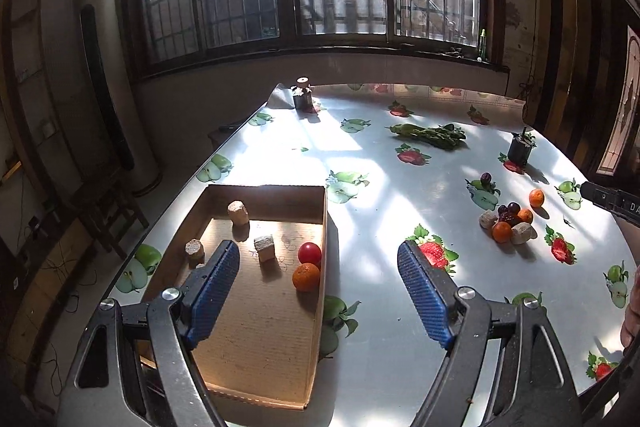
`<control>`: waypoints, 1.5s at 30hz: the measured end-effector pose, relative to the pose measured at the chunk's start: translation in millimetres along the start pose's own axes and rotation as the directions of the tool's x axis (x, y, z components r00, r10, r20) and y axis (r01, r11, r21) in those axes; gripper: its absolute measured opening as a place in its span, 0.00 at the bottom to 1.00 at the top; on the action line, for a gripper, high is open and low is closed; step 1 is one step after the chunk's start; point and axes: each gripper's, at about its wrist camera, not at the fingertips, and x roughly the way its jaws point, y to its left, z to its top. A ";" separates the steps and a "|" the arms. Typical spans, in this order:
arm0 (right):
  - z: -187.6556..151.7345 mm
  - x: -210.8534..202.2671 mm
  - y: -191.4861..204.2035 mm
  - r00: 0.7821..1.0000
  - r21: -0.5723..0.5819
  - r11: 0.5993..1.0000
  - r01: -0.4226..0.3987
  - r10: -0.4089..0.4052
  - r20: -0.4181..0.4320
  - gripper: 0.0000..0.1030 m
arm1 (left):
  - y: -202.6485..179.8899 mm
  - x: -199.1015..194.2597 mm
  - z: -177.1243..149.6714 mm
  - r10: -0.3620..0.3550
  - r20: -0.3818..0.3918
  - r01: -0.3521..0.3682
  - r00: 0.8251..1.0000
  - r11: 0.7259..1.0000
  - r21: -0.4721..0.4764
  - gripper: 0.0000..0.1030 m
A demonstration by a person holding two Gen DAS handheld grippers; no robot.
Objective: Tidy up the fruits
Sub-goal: 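Move left tool toward a beige piece while right tool approaches a tangerine, then grasp a beige cork piece with left tool while right tool grasps a tangerine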
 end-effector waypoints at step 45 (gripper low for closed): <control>28.3 171.0 -117.9 0.971 0.157 0.969 0.192 -0.164 -0.177 0.35 | -198.0 238.3 12.4 -0.509 -0.324 0.525 0.797 0.850 -0.043 0.32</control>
